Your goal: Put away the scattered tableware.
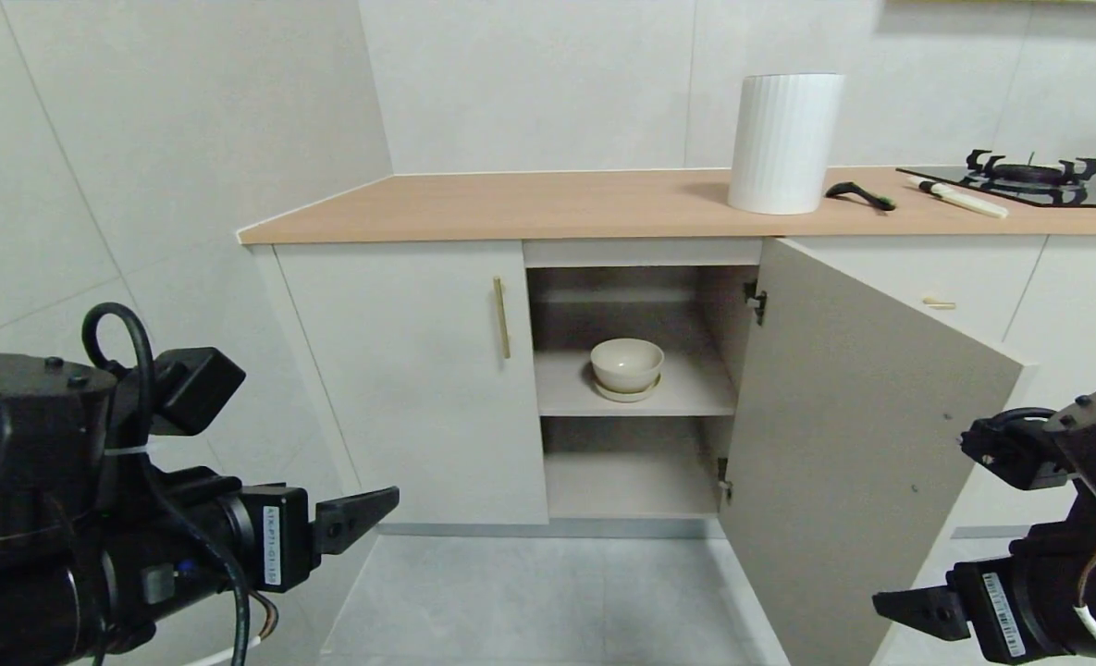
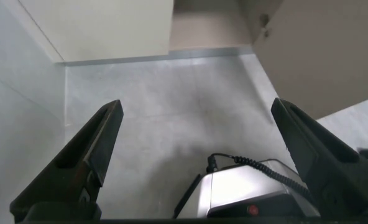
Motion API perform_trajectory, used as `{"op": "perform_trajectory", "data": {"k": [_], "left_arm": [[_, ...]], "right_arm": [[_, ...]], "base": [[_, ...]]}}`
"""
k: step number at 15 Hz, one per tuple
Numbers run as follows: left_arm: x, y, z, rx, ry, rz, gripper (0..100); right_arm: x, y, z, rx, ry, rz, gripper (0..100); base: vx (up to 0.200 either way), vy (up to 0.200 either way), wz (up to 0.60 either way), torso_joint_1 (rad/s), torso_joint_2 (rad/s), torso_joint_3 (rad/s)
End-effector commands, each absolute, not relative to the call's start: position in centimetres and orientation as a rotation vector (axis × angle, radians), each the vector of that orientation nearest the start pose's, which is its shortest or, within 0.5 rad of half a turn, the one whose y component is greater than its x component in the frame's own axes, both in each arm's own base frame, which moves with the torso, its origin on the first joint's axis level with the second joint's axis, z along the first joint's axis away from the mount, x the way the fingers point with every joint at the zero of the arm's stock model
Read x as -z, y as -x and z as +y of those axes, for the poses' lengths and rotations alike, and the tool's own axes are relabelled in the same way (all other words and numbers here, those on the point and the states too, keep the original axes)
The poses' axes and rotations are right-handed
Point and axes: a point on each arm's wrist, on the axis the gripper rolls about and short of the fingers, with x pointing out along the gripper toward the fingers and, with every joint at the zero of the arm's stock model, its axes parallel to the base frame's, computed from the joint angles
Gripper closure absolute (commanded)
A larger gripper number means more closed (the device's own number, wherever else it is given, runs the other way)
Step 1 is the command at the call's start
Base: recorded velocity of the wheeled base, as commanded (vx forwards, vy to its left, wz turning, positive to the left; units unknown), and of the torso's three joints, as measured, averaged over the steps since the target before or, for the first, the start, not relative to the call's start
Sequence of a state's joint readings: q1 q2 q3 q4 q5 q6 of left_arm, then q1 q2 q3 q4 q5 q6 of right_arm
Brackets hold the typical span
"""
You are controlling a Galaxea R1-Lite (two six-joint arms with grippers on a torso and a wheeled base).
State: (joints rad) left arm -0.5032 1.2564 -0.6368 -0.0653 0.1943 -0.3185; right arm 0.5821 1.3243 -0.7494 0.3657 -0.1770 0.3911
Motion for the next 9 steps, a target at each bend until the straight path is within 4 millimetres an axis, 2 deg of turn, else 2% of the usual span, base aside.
{"op": "perform_trajectory", "data": {"k": [1, 4, 7, 9], "left_arm": [[-19.2, -16.0, -8.3, 0.213, 0.119, 0.563, 0], [-19.1, -16.0, -8.3, 0.214, 0.117, 0.564, 0], [-19.1, -16.0, -8.3, 0.214, 0.117, 0.564, 0], [-19.1, -16.0, -8.3, 0.213, 0.119, 0.564, 0]], "right_arm": [[-17.7, -15.0, 9.2, -0.174, -0.008, 0.923, 0], [-17.4, -16.6, 8.2, -0.018, 0.001, 0.912, 0], [-17.6, -18.4, 6.0, 0.138, -0.031, 0.893, 0], [-18.4, -19.0, 4.2, 0.21, -0.063, 0.86, 0]], "base": [[0.0, -0.2, 0.0, -0.002, 0.0, 0.002], [0.0, 0.0, 0.0, 0.0, 0.0, 0.0], [0.0, 0.0, 0.0, 0.0, 0.0, 0.0], [0.0, 0.0, 0.0, 0.0, 0.0, 0.0]]}}
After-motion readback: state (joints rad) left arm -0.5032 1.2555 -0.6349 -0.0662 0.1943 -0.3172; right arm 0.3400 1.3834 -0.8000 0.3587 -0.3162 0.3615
